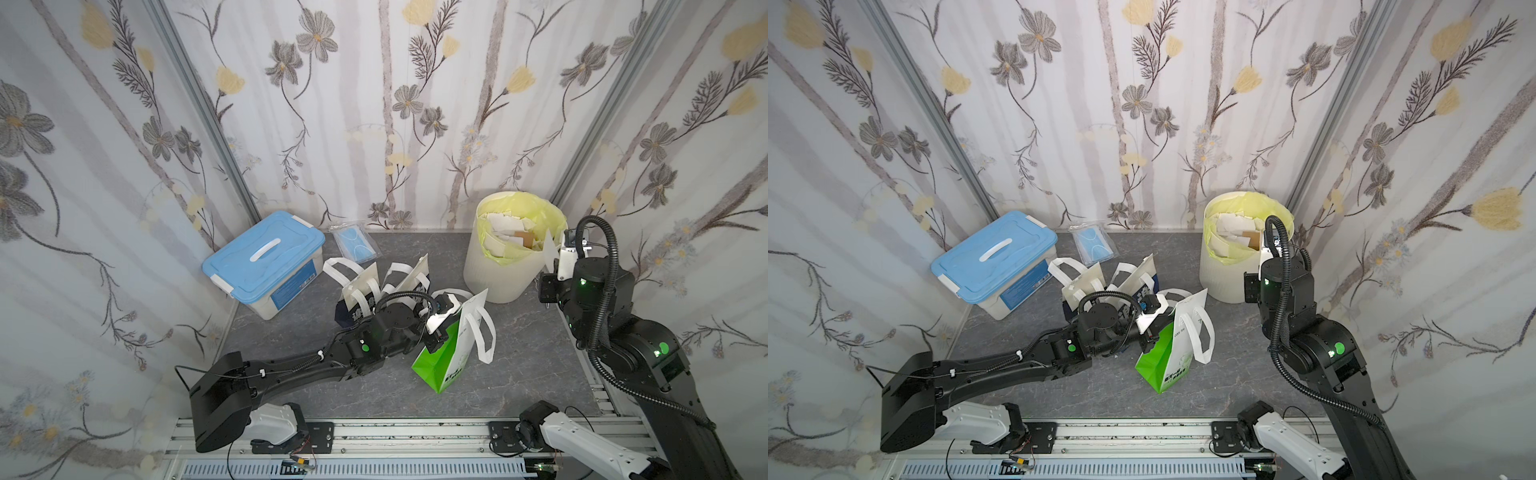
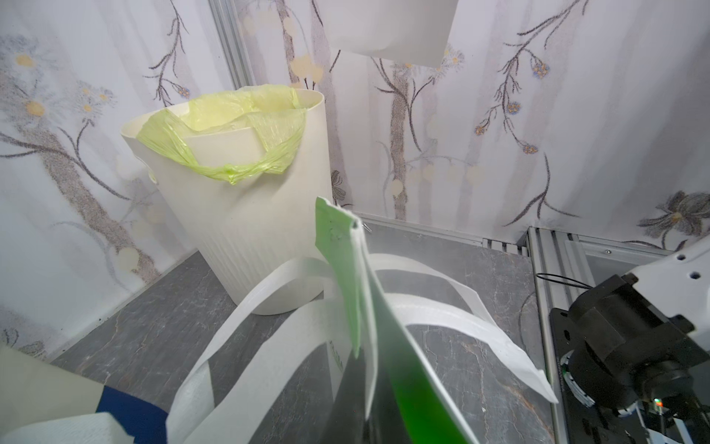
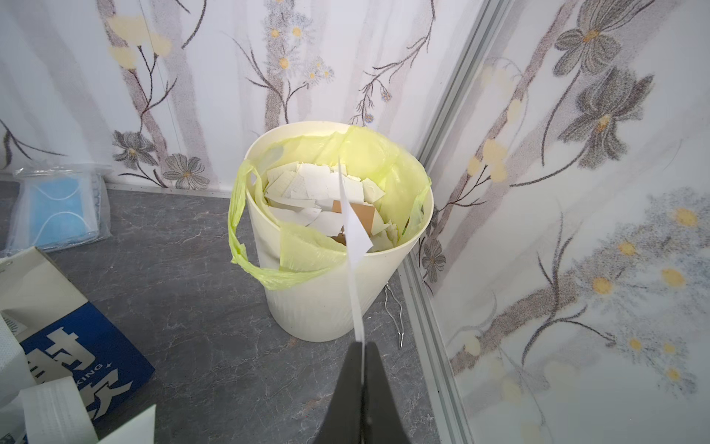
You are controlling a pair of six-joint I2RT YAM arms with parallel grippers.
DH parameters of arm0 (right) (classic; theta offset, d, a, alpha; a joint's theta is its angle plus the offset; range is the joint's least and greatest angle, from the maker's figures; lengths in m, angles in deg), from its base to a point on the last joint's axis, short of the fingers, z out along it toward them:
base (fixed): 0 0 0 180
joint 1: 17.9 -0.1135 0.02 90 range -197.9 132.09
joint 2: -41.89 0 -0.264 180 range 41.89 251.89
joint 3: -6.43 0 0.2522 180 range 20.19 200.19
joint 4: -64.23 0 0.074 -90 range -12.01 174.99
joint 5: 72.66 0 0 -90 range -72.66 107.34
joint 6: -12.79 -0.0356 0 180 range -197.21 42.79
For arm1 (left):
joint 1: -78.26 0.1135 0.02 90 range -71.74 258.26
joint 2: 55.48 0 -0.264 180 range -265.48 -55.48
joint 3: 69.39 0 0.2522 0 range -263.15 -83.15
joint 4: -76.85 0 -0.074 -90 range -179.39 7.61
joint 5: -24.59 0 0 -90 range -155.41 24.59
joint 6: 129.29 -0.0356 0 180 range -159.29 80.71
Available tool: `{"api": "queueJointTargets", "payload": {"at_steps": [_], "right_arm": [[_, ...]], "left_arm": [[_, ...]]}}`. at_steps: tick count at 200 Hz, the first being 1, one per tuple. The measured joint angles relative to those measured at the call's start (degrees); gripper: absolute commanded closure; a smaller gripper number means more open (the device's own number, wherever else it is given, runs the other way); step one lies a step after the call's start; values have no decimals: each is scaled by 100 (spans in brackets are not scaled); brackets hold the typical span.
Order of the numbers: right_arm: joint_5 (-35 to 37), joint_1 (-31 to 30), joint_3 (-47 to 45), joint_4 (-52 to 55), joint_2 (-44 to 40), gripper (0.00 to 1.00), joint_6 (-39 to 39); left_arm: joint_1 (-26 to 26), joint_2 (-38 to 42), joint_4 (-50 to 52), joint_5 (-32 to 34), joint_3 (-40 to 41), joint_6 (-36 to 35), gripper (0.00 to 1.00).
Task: Shred takeout receipts and throw away
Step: Place the takeout bag at the center of the board.
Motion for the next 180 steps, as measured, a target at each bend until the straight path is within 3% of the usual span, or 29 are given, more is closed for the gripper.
{"api": "queueJointTargets", "payload": {"at_steps": [84,117,154,180], "right_arm": [[-310,15,101,92,-330,100,-356],[-409,15,214,103,-289,100,-391],[-476,15,299,140,-219,100,-391],[-562,13,299,227,-223,100,-398]], "left_arm": [[-2,-1082,-1469,-114,22,-306,100],[83,-1021,-1856,-479,472,-509,86],[120,-658,-1593,-876,994,-625,69],[120,-387,-1572,-1012,1250,-695,63]]}}
